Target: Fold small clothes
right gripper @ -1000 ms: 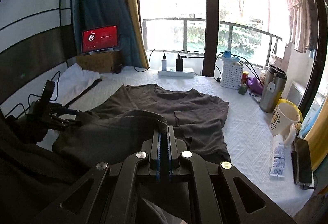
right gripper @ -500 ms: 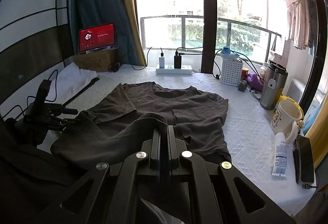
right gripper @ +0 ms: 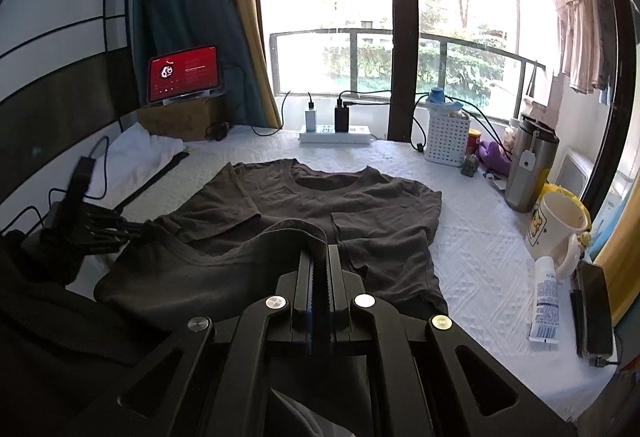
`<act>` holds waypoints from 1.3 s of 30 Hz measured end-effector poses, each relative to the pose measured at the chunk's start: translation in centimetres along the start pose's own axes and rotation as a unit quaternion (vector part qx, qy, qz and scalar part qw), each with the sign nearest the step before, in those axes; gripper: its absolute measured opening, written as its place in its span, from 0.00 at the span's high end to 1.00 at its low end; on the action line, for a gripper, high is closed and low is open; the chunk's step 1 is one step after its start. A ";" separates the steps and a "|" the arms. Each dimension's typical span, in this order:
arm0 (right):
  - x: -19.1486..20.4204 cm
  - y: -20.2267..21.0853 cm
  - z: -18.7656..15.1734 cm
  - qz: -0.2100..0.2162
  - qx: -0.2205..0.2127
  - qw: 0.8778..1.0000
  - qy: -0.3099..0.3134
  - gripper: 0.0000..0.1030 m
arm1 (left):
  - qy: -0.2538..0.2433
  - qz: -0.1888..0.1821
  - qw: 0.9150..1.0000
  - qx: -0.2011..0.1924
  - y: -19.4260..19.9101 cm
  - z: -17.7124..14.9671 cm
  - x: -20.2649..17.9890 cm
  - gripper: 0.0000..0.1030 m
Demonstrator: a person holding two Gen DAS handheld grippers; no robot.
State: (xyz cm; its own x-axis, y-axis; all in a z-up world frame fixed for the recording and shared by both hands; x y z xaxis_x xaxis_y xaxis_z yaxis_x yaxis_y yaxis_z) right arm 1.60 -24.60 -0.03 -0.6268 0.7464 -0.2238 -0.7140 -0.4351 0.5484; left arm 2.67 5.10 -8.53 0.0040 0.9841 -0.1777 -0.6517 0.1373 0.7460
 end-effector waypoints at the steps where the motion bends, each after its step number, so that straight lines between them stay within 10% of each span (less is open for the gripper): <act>1: 0.0 0.0 0.1 -0.001 -0.001 1.000 0.002 0.95 | -0.003 0.000 1.000 -0.007 0.6 0.2 -0.1 0.90; 16: 0.2 -0.3 0.2 0.000 -0.002 1.000 0.002 0.95 | -0.004 -0.018 1.000 -0.004 1.0 -0.1 -0.6 0.95; 39: -2.5 -3.9 6.3 -0.041 -0.033 0.998 0.037 0.95 | 0.024 0.003 0.981 -0.194 8.9 10.1 2.9 0.96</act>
State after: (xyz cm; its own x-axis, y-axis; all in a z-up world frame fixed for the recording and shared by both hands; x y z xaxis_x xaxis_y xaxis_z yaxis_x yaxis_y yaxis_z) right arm 7.90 -21.65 3.46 -0.5854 0.7424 -0.3258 -0.7809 -0.4083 0.4728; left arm 4.50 10.32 4.07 -0.0306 0.9773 -0.2098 -0.8909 0.0685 0.4489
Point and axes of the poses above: each gripper's, at about its wrist camera, not at the fingertips, and y roughly against the way its jaws point, x to its left, z to its top, the point moved 2 cm from there along -y, roughly the way its jaws point, and after that the axes turned 14 degrees about y, right-handed, at the moved point
